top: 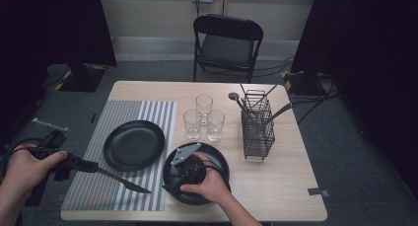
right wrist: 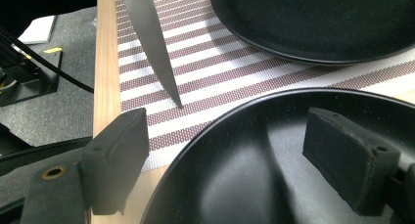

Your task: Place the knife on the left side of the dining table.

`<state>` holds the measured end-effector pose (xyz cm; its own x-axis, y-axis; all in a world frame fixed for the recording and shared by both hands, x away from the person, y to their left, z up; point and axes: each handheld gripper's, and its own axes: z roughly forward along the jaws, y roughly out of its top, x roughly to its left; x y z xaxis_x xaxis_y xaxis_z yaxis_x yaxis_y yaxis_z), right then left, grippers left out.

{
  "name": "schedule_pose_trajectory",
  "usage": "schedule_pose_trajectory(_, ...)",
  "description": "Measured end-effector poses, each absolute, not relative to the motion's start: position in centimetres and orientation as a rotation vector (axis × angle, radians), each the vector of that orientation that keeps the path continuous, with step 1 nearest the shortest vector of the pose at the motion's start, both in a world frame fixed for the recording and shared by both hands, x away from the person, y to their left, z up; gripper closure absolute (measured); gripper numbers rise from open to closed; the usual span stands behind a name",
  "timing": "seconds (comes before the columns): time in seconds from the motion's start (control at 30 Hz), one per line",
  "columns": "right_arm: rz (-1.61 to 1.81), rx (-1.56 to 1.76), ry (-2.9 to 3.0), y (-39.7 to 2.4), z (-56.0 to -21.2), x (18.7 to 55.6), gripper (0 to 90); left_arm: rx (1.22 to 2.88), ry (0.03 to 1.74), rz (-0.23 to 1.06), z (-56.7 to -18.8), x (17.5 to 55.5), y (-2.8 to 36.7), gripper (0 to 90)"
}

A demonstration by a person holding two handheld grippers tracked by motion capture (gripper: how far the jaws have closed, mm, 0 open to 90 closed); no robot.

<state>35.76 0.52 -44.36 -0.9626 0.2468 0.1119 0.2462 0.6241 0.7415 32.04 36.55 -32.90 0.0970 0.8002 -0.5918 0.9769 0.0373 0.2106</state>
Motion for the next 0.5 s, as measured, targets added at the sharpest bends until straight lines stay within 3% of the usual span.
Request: schedule_pose_trajectory(0.5,1.291,0.393,2.843,2.3,-44.2,35.7,17.3,1.799,1.747,-0.395,-32.7,32.1,36.3,83.1)
